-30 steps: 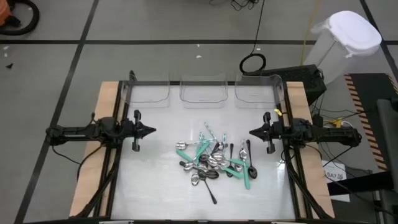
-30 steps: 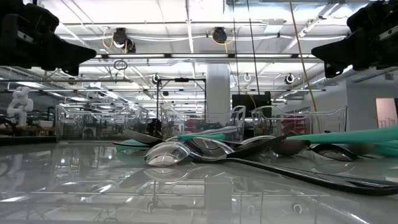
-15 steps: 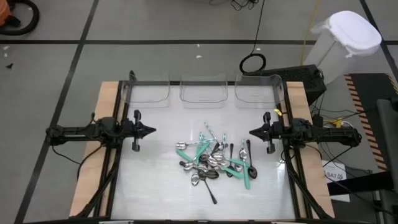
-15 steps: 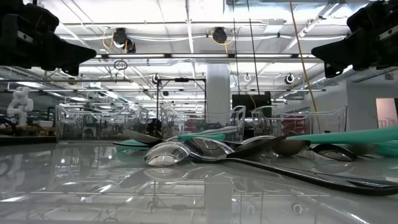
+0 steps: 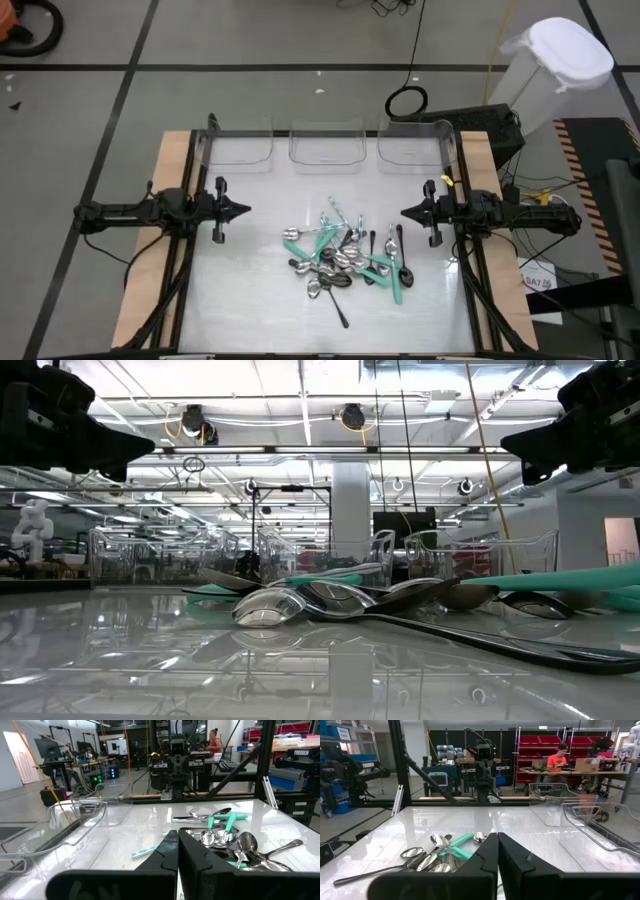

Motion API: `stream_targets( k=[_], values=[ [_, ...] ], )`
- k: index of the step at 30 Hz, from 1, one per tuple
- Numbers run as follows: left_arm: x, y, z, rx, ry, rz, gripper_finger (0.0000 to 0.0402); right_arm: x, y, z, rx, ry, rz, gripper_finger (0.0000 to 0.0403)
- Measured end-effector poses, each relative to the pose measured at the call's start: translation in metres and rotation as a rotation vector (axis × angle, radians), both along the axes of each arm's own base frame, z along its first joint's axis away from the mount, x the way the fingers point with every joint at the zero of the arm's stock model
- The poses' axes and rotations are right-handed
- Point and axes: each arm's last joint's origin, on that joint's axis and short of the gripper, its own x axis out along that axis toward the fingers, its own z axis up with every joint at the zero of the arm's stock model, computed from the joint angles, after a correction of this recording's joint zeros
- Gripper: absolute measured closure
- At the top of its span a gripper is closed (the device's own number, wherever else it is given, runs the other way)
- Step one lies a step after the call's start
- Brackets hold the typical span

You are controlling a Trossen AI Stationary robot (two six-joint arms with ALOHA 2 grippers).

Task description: Sort silverware by color (type)

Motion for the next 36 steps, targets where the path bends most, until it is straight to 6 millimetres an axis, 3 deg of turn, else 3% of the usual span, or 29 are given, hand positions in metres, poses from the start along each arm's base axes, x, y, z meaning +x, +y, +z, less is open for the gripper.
stream_targets(
  k=[29,36],
  values=[
    [0.0,0.0,-0.0001,0.0,0.001,-0.001,0.0401,0.0,0.0,0.0,-0.049,-0.001,-0.001,0.0403],
    [0.0,0.0001,-0.0001,0.128,0.004,0.003,0.0401,0.0,-0.0001,0.0007,0.015,-0.002,-0.002,0.0403]
  ],
)
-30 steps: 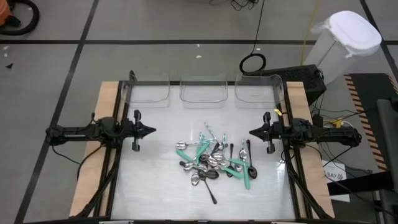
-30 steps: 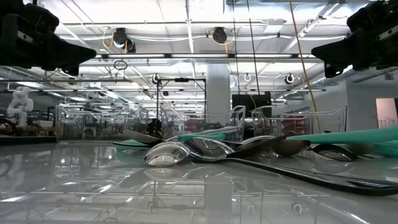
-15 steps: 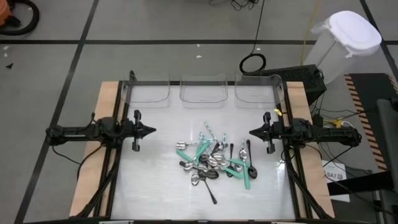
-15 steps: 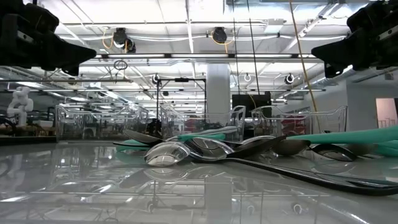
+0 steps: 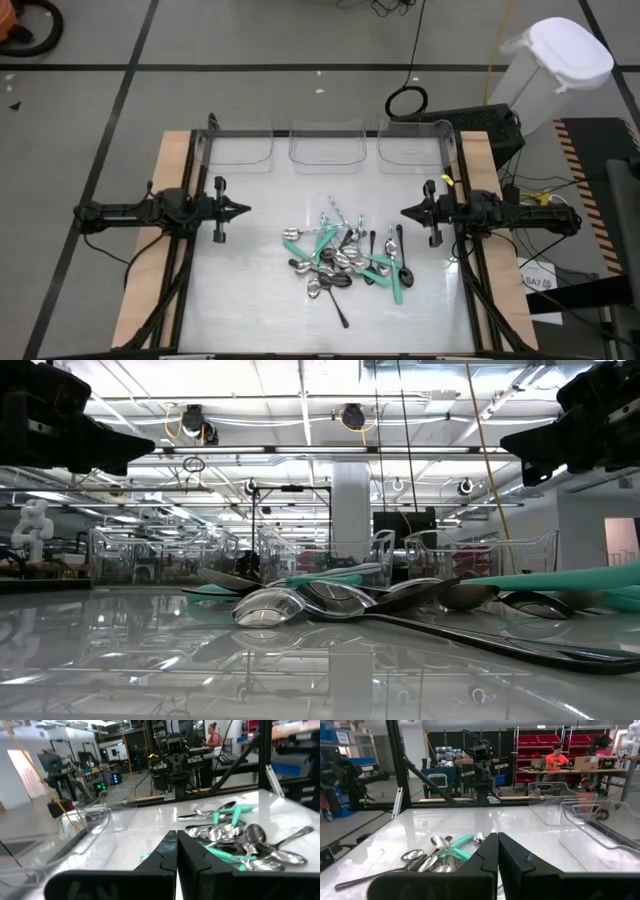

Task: Sort silverware by color (type)
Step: Put the green patterned spoon into the right transparent bin

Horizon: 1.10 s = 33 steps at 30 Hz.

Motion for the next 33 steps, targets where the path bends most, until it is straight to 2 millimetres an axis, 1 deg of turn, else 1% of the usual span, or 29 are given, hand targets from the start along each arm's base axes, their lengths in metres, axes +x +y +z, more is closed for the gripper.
stream_targets(
  k=[4,5,8,11,15,18,24,29,33],
  values=[
    [0.0,0.0,0.0,-0.002,-0.001,0.0,0.0401,0.001,0.0,-0.002,-0.063,0.04,0.002,0.0403],
    [0.0,0.0,0.0,-0.002,0.0,0.0,0.0401,0.001,0.0,0.003,-0.07,0.033,0.002,0.0403],
    [0.0,0.0,0.0,-0.002,0.0,0.0,0.0401,-0.003,0.0,0.032,-0.06,-0.009,0.001,0.0403],
    [0.0,0.0,0.0,-0.002,-0.001,0.0,0.0401,-0.002,0.0,0.049,-0.046,0.072,0.003,0.0403],
    [0.0,0.0,0.0,-0.004,-0.004,0.0,0.0401,0.001,0.0,0.084,-0.022,0.117,0.003,0.0403],
    [0.0,0.0,0.0,-0.021,-0.005,0.0,0.0401,0.008,0.0,0.105,-0.006,0.182,0.003,0.0403],
    [0.0,0.0,0.001,-0.091,-0.008,-0.002,0.0401,0.025,0.0,0.154,0.03,0.263,0.0,0.0403],
    [0.0,0.0,0.001,-0.143,-0.01,-0.002,0.0401,0.042,0.0,0.18,0.036,0.316,-0.002,0.0403],
    [0.0,0.0,0.001,-0.158,-0.011,-0.003,0.0401,0.052,0.001,0.187,0.028,0.338,-0.001,0.0403]
  ],
)
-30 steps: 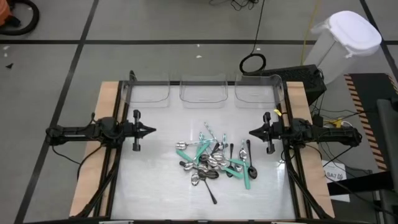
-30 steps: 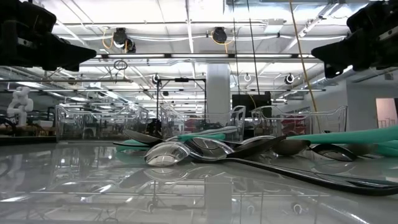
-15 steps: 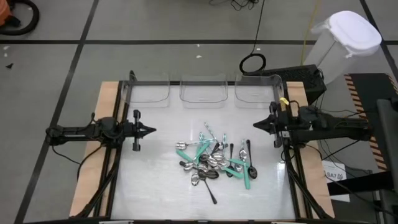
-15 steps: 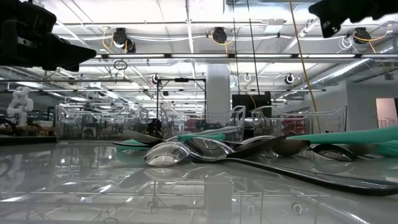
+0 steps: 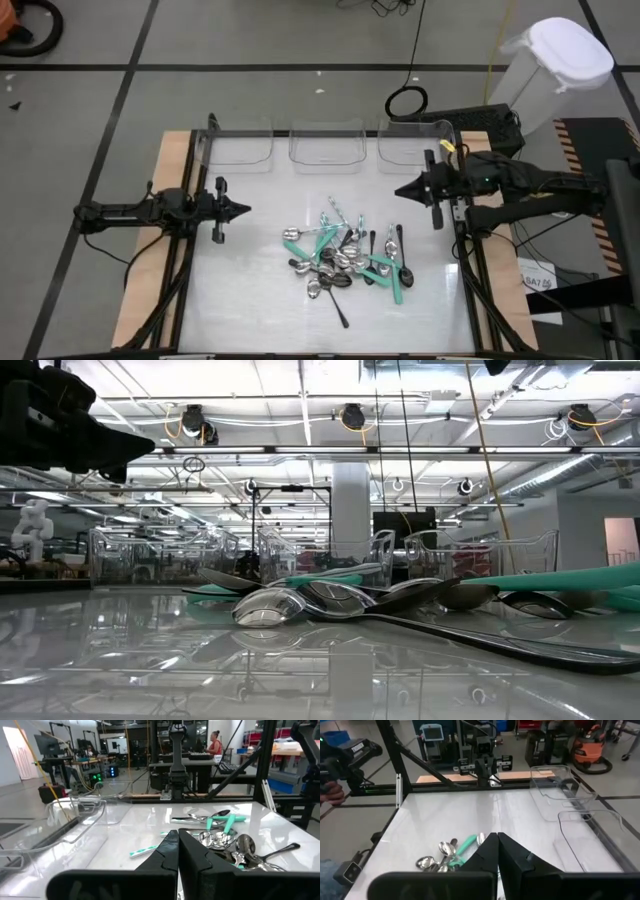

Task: Sort silverware by color (type)
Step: Put the green patterned spoon into the right transparent bin

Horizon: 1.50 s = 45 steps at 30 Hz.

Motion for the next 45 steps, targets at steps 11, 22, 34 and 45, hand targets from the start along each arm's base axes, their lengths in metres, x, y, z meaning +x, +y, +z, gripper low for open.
stream_targets(
  k=[11,22,34,45],
  values=[
    [0.0,0.0,-0.001,0.008,0.01,0.0,0.0401,0.022,0.001,-0.016,0.044,0.128,-0.015,0.0403],
    [-0.001,0.0,0.012,0.037,-0.123,0.009,0.0401,0.034,0.014,-0.066,0.077,0.19,0.04,0.0403],
    [-0.007,0.004,0.062,-0.103,-0.038,0.156,0.0401,0.039,0.021,-0.12,0.073,0.099,0.071,0.0403],
    [0.033,-0.005,0.189,-0.005,0.247,0.031,0.0401,0.051,0.02,-0.138,0.024,0.17,0.002,0.0403]
  ],
)
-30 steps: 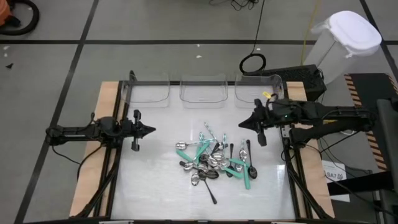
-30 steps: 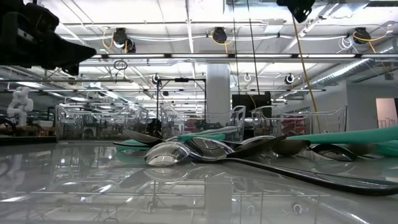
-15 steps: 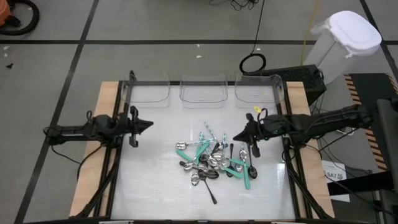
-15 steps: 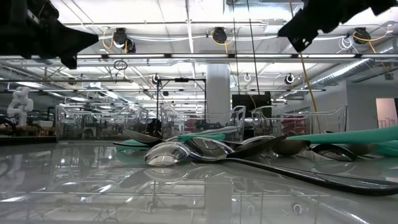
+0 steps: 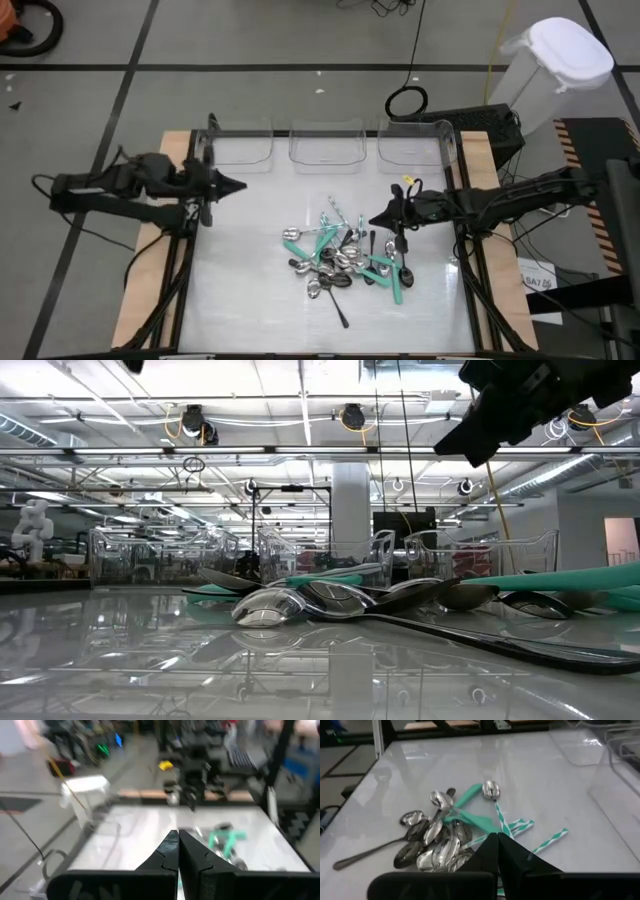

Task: Sort silverware by color (type)
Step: Put the green patterned spoon into the right transparent bin

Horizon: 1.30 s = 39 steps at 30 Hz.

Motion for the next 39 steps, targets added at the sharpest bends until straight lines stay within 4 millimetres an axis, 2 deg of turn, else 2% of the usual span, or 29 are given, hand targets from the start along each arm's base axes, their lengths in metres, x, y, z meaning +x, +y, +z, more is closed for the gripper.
stream_targets(
  k=[2,4,8,12,16,21,28,36,39],
  values=[
    [0.015,-0.006,0.003,0.009,0.081,-0.04,0.0401,0.002,0.0,-0.004,-0.003,0.022,0.001,0.0403],
    [0.031,-0.014,-0.005,0.026,0.155,-0.071,0.0401,0.005,0.001,-0.008,-0.004,0.041,0.0,0.0403],
    [0.058,-0.032,-0.036,0.072,0.294,-0.052,0.0401,0.009,0.001,-0.014,0.003,0.074,-0.006,0.0403],
    [0.078,-0.049,-0.066,0.081,0.268,-0.056,0.0401,0.014,0.002,-0.018,0.004,0.073,-0.006,0.0403],
    [0.088,-0.058,-0.095,0.09,0.199,-0.088,0.0401,0.02,0.002,-0.02,0.007,0.047,-0.006,0.0403],
    [0.087,-0.048,-0.124,0.098,0.141,-0.016,0.0401,0.03,0.003,-0.027,0.002,0.034,-0.031,0.0399],
    [0.091,-0.031,-0.131,0.032,0.145,0.069,0.0401,0.053,-0.001,-0.034,0.009,0.027,-0.061,0.0334],
    [0.101,-0.033,-0.14,0.04,0.153,0.066,0.0401,0.094,-0.014,-0.027,-0.123,0.208,-0.035,0.0233],
    [0.104,-0.034,-0.142,0.047,0.15,0.055,0.0401,0.104,-0.02,-0.03,-0.136,0.28,-0.016,0.02]
  ],
)
